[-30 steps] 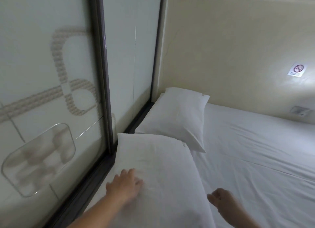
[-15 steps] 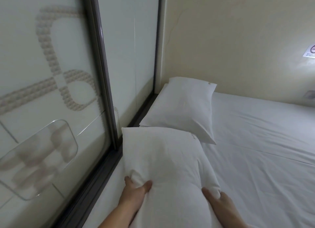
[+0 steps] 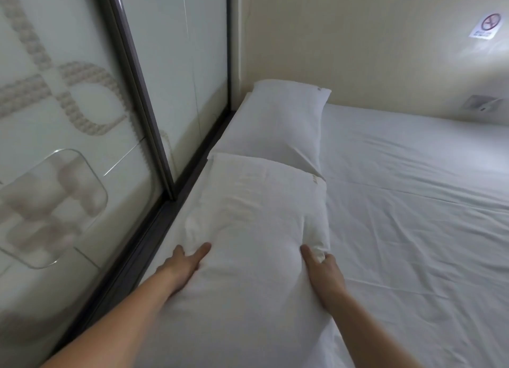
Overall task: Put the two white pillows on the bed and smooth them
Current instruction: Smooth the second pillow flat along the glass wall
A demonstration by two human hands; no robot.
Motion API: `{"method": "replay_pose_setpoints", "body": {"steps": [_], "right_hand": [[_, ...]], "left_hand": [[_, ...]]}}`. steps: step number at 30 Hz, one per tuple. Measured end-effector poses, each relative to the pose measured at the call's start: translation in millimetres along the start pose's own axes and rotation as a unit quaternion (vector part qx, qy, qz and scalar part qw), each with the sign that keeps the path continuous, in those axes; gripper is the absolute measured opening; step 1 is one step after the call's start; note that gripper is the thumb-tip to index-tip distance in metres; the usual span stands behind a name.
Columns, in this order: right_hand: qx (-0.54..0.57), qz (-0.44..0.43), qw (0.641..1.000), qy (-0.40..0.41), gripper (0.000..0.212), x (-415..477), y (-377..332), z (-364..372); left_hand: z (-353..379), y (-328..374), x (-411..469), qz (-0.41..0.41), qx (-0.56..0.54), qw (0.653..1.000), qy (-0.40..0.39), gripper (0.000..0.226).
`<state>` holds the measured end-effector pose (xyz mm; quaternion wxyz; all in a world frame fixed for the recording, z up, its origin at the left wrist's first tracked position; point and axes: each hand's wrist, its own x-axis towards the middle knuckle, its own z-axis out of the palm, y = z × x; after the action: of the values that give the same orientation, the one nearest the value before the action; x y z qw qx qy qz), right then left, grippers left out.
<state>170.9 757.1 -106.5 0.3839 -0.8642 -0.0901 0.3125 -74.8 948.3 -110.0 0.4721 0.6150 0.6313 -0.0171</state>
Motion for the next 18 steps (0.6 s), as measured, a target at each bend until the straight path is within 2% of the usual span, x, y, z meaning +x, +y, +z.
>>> {"method": "replay_pose_setpoints", "body": {"steps": [5,9,11,13,15,16,18], "right_hand": [[-0.032,-0.030,0.999,0.008,0.081,-10.4,-16.9,1.8],[-0.096,0.011,0.995,0.000,0.084,-16.0,2.4,1.2],[-0.147,0.036,0.988,0.018,0.086,-16.0,5.1,-2.1],[-0.173,0.020,0.983,0.060,0.086,-19.2,-4.5,-2.3],[-0.210,-0.099,0.966,0.113,0.086,-26.3,-14.1,3.1],[-0.238,-0.182,0.946,0.122,0.083,-29.8,-15.9,9.6],[-0.302,-0.301,0.903,0.056,0.077,-38.3,-12.5,27.2]], "left_hand": [[-1.2,-21.3,-20.9,-0.014,0.083,0.996,0.043,0.110],[-2.8,-36.2,-32.3,-0.024,0.147,0.987,0.052,0.111],[2.1,-41.6,-37.7,-0.039,0.184,0.981,0.057,0.110],[4.5,-40.7,-45.2,-0.052,0.214,0.971,0.092,0.104],[7.1,-31.6,-51.1,-0.033,0.233,0.958,0.166,0.097],[11.1,-25.7,-51.6,0.015,0.240,0.948,0.208,0.092],[27.9,-11.9,-52.8,0.158,0.238,0.931,0.227,0.084]]}}
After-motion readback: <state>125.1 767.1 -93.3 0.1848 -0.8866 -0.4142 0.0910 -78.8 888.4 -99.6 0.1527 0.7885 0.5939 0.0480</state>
